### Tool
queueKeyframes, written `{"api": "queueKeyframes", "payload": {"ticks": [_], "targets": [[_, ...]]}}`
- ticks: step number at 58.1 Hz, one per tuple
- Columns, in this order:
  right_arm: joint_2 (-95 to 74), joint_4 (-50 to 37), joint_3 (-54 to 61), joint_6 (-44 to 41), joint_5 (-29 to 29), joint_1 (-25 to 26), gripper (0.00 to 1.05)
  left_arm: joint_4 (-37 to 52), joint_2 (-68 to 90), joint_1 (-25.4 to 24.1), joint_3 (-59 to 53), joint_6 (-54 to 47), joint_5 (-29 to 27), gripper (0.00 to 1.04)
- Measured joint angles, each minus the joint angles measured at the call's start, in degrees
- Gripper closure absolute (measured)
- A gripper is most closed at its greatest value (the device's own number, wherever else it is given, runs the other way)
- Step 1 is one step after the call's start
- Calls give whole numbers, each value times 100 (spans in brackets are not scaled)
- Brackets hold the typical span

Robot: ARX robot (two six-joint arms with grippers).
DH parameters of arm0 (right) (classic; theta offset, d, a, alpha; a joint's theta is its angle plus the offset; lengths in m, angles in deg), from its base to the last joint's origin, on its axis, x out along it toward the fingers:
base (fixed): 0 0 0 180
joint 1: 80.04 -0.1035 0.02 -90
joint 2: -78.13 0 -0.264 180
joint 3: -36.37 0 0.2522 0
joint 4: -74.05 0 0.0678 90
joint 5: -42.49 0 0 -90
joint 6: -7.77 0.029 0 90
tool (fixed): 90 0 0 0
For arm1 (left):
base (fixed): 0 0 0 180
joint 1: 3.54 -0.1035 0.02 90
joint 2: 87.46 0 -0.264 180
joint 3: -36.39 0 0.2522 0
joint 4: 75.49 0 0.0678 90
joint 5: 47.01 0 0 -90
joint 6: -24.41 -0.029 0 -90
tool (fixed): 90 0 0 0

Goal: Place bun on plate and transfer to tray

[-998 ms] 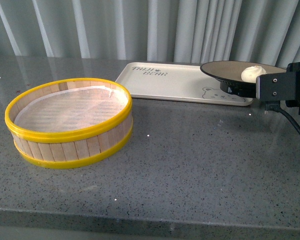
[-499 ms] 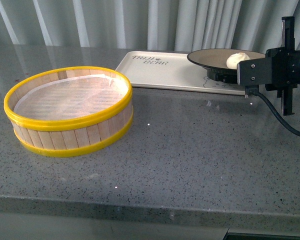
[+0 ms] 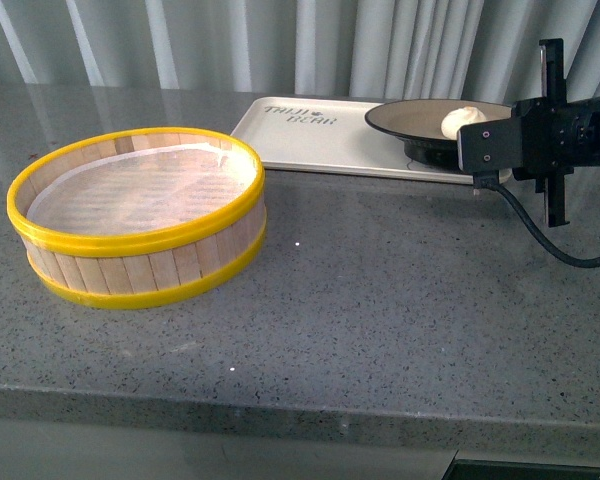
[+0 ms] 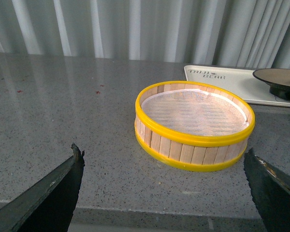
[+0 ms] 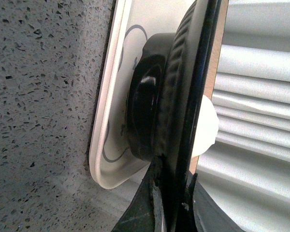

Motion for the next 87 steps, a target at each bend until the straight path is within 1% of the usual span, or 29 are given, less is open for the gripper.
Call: {"api": "queueKeyframes", "payload": {"ticks": [28, 50, 53, 59, 60, 61, 68, 77, 79, 81, 85, 87], "targets": [[-321, 87, -433, -57, -15, -74, 102, 0, 0, 0, 0, 0, 0, 7], [-389, 85, -514, -52, -81, -122, 101, 0, 0, 0, 0, 0, 0, 7], [-389, 85, -514, -59, -83, -125, 94, 0, 0, 0, 0, 0, 0, 7], [-389, 42, -503, -81, -79, -131, 71, 0, 0, 0, 0, 0, 0, 7], [-387, 9, -485, -87, -79, -138, 66, 0, 0, 0, 0, 0, 0, 7], [-387, 4, -483, -87, -79, -138, 64, 0, 0, 0, 0, 0, 0, 7], [-299, -61, -334, -59, -118, -195, 37, 0, 0, 0, 0, 0, 0, 7], [-118, -214, -98, 22, -201, -275, 14, 0, 0, 0, 0, 0, 0, 7], [-57, -295, 9, 59, -243, -308, 8, 0, 0, 0, 0, 0, 0, 7], [4, -348, 107, 92, -280, -334, 6, 0, 0, 0, 0, 0, 0, 7], [149, -437, 348, 120, -321, -396, 9, 0, 0, 0, 0, 0, 2, 7], [229, -509, 483, 164, -339, -426, 9, 0, 0, 0, 0, 0, 0, 7]]}}
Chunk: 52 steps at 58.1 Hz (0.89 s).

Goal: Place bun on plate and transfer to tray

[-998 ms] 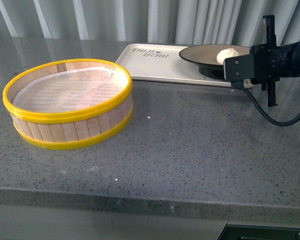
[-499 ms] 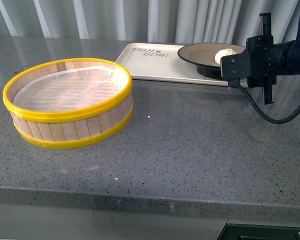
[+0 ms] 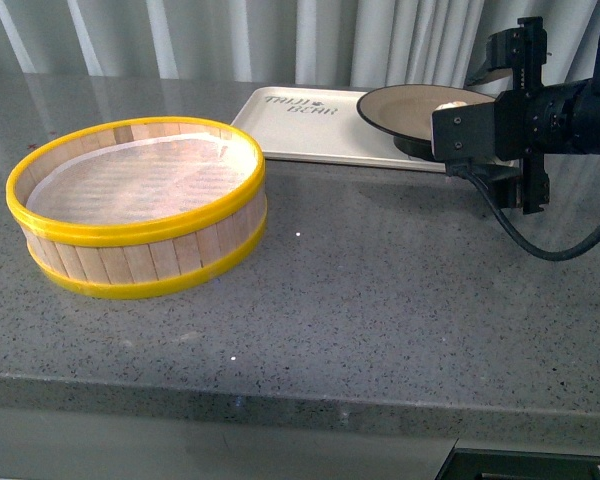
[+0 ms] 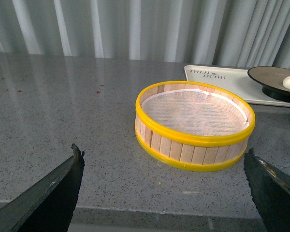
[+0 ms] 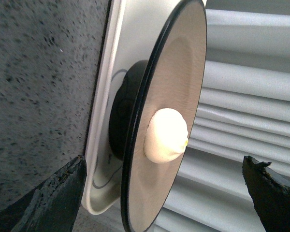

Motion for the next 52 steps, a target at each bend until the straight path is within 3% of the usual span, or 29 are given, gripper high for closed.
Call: {"api": "queueKeyframes", "payload": {"ticks": [7, 13, 26, 30, 36, 44, 46, 52], "targets": [[382, -264, 538, 269, -133, -142, 8, 0, 0, 0, 0, 0, 0, 7], [872, -352, 977, 1060, -570, -304, 8, 0, 0, 0, 0, 0, 0, 7], [2728, 243, 1947, 4481, -1574, -540, 8, 0, 0, 0, 0, 0, 0, 7], [3464, 835, 2253, 5707, -1934, -514, 8, 0, 0, 0, 0, 0, 0, 7], [4369, 1633, 2647, 7447, -2031, -433, 8, 0, 0, 0, 0, 0, 0, 7], [4594, 1679, 2684, 8360, -2046, -402, 8, 0, -2, 0, 0, 0, 2, 7], [4555, 1467, 2765, 8544, -2057, -402, 10, 0, 0, 0, 0, 0, 2, 7], [4627, -376, 3620, 9149, -1974, -348, 28, 0, -2, 0, 0, 0, -2, 7]]}}
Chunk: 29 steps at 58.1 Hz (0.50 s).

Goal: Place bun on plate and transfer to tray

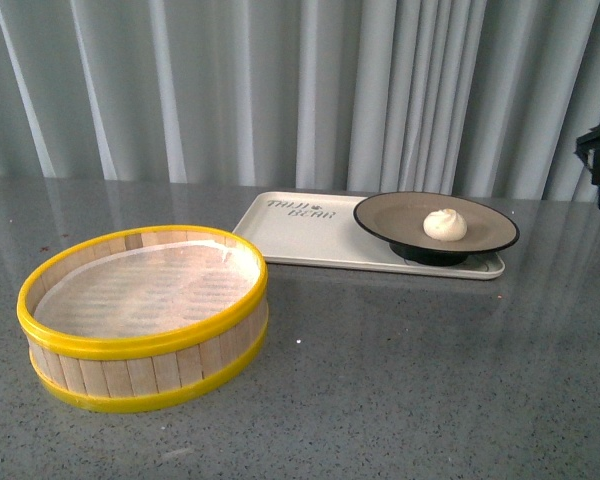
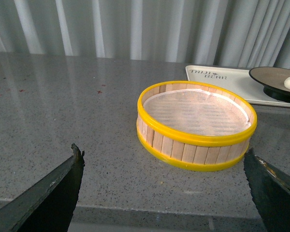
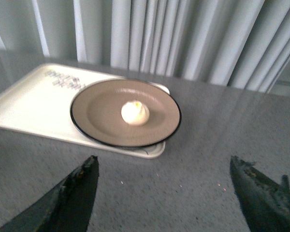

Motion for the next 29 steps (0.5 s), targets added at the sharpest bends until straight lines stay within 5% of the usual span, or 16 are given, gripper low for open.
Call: {"api": "queueKeyframes", "payload": {"ticks": [7, 25, 29], "targets": [[457, -859, 809, 267, 114, 136, 49, 0, 0, 0, 0, 0, 2, 7], [1453, -1075, 2107, 376, 369, 411, 103, 0, 0, 0, 0, 0, 2, 7], [1696, -1071, 2319, 387, 448, 492, 103, 0, 0, 0, 0, 0, 2, 7]]}}
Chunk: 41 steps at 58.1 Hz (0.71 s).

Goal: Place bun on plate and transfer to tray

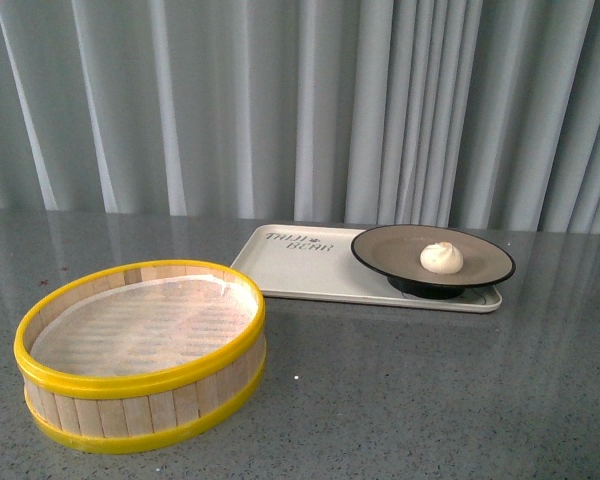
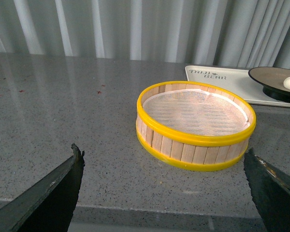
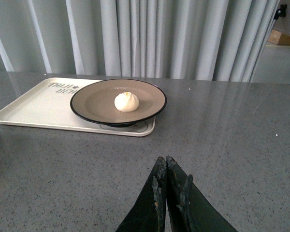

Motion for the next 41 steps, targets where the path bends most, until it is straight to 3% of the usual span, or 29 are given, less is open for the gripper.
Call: {"api": "queueKeyframes", "payload": {"ticks": [3, 8, 36, 41], "targets": [[201, 37, 162, 0, 295, 214, 103, 0, 0, 0, 0, 0, 0, 7], [501, 125, 378, 11, 299, 343, 103, 0, 0, 0, 0, 0, 0, 7], [2072, 1038, 1038, 13, 326, 356, 103, 0, 0, 0, 0, 0, 0, 7], [2201, 872, 1266, 13, 328, 356, 103, 0, 0, 0, 0, 0, 0, 7]]}}
